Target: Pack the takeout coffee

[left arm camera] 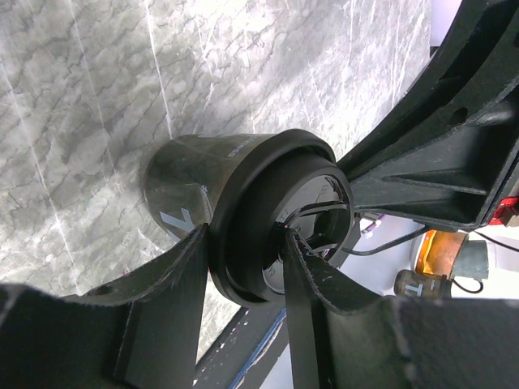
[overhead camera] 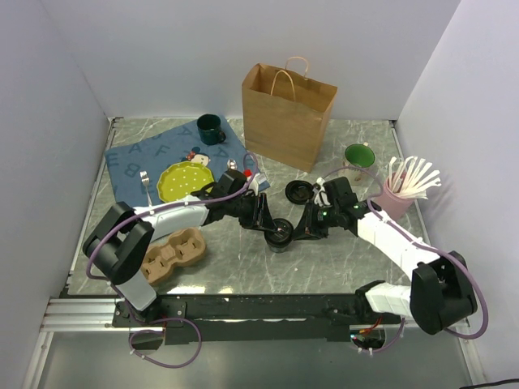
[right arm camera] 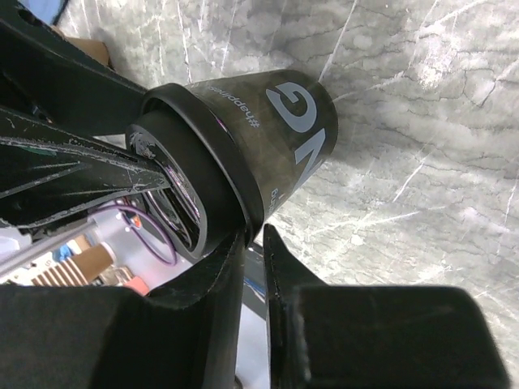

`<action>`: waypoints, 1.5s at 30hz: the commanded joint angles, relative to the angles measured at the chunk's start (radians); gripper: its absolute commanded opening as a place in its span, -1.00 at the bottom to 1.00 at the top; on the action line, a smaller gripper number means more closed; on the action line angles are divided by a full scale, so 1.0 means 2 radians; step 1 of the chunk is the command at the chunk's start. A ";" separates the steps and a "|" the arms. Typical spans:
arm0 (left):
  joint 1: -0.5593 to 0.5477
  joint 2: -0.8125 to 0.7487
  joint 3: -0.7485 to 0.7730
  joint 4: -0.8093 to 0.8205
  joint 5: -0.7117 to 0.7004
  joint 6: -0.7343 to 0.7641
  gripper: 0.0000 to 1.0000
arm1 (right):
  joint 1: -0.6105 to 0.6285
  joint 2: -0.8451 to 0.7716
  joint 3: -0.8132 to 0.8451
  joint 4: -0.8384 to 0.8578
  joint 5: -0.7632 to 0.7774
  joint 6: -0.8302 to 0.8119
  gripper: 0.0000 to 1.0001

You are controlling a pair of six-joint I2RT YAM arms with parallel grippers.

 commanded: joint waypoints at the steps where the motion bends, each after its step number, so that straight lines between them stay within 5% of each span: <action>1: -0.006 0.059 -0.031 -0.115 -0.123 0.038 -0.16 | 0.005 0.029 -0.051 -0.033 0.154 -0.017 -0.61; 8: -0.006 0.050 -0.036 -0.100 -0.107 0.047 -0.15 | 0.001 -0.031 0.061 -0.077 0.093 -0.024 -0.43; 18: -0.006 0.056 -0.023 -0.098 -0.100 0.079 -0.15 | -0.017 0.006 0.152 -0.090 0.072 -0.085 -0.46; 29: -0.006 0.061 -0.006 -0.108 -0.100 0.095 -0.15 | -0.033 0.070 0.145 -0.067 -0.012 -0.127 -0.46; 45: -0.006 0.070 -0.003 -0.110 -0.103 0.094 -0.17 | -0.043 0.110 0.086 -0.033 -0.032 -0.134 -0.49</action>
